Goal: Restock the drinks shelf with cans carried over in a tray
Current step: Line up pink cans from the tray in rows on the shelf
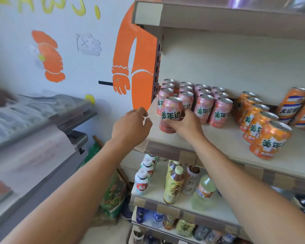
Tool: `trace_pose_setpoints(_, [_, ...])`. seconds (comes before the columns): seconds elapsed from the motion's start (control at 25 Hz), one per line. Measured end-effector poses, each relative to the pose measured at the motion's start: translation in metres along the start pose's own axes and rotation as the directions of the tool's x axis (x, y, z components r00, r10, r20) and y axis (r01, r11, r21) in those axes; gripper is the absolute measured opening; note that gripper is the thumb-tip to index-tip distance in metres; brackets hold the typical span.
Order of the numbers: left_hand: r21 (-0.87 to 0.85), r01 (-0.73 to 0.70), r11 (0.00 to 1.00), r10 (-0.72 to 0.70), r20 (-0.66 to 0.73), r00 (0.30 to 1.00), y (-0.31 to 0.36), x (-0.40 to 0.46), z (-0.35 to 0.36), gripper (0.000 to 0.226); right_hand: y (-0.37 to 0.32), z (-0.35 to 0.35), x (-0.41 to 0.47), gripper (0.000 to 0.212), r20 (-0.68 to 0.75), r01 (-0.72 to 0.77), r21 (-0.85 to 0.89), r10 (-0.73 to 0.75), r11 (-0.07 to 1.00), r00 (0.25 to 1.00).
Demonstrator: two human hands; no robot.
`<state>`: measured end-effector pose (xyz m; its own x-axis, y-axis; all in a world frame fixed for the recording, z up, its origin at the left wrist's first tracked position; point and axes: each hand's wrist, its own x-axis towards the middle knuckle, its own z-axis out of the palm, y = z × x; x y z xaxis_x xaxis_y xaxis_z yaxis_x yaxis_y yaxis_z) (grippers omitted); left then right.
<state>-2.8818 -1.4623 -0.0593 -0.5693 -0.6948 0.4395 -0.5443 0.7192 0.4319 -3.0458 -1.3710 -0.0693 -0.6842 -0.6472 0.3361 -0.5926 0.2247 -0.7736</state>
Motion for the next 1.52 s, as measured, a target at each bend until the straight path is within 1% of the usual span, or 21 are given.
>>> trace_pose_setpoints(0.08, [0.014,-0.006,1.000,0.006,0.020,1.000,-0.009,0.008,0.011,0.029,0.004,0.011,0.013,0.043,-0.004,0.001,0.005,-0.001,1.000,1.000])
trace_pose_setpoints(0.12, [0.018,-0.009,1.000,0.009,0.036,0.999,-0.013,0.011,0.015,0.029,0.004,0.015,0.018,0.042,-0.002,-0.004,0.007,0.004,1.000,1.000])
trace_pose_setpoints(0.24, [0.012,-0.003,1.000,0.002,0.053,0.999,-0.024,0.026,0.024,0.028,0.008,0.034,0.032,0.055,-0.015,-0.015,-0.006,0.015,1.000,1.000])
trace_pose_setpoints(0.32, [0.006,0.010,1.000,-0.010,0.053,0.999,-0.032,0.035,0.027,0.028,0.010,0.044,0.038,0.060,-0.031,-0.005,-0.039,0.004,0.999,0.999])
trace_pose_setpoints(0.48, [-0.015,0.034,0.999,-0.033,0.055,0.998,-0.042,0.047,0.033,0.028,0.014,0.050,0.048,0.061,-0.062,-0.011,-0.060,0.007,0.998,0.998])
trace_pose_setpoints(0.68, [-0.036,0.004,0.999,-0.002,0.046,0.999,-0.042,0.059,0.037,0.028,0.019,0.058,0.056,0.063,-0.076,-0.024,-0.067,0.018,0.997,0.997])
trace_pose_setpoints(0.84, [-0.037,-0.035,0.999,0.036,0.044,0.998,-0.041,0.063,0.040,0.028,0.020,0.056,0.060,0.054,-0.082,-0.036,-0.072,0.030,0.997,0.996])
trace_pose_setpoints(0.96, [-0.045,-0.044,0.998,0.046,0.057,0.997,-0.041,0.066,0.044,0.028,0.023,0.057,0.060,0.059,-0.090,-0.029,-0.074,0.023,0.997,0.996])
trace_pose_setpoints(1.16, [-0.044,-0.032,0.999,0.035,0.080,0.996,-0.043,0.067,0.052,0.027,0.023,0.060,0.059,0.064,-0.112,-0.012,-0.131,-0.003,0.991,0.994])
trace_pose_setpoints(1.36, [-0.036,-0.026,0.999,0.029,0.085,0.996,-0.044,0.060,0.050,0.027,0.019,0.057,0.053,0.066,-0.089,0.004,-0.221,-0.025,0.975,0.996])
trace_pose_setpoints(1.44, [-0.033,-0.026,0.999,0.029,0.086,0.996,-0.043,0.059,0.044,0.027,0.016,0.055,0.050,0.069,-0.081,-0.009,-0.249,-0.011,0.968,0.997])
trace_pose_setpoints(1.52, [-0.038,-0.016,0.999,0.020,0.081,0.997,-0.042,0.056,0.036,0.028,0.014,0.053,0.048,0.066,-0.045,-0.029,-0.267,0.018,0.963,0.999])
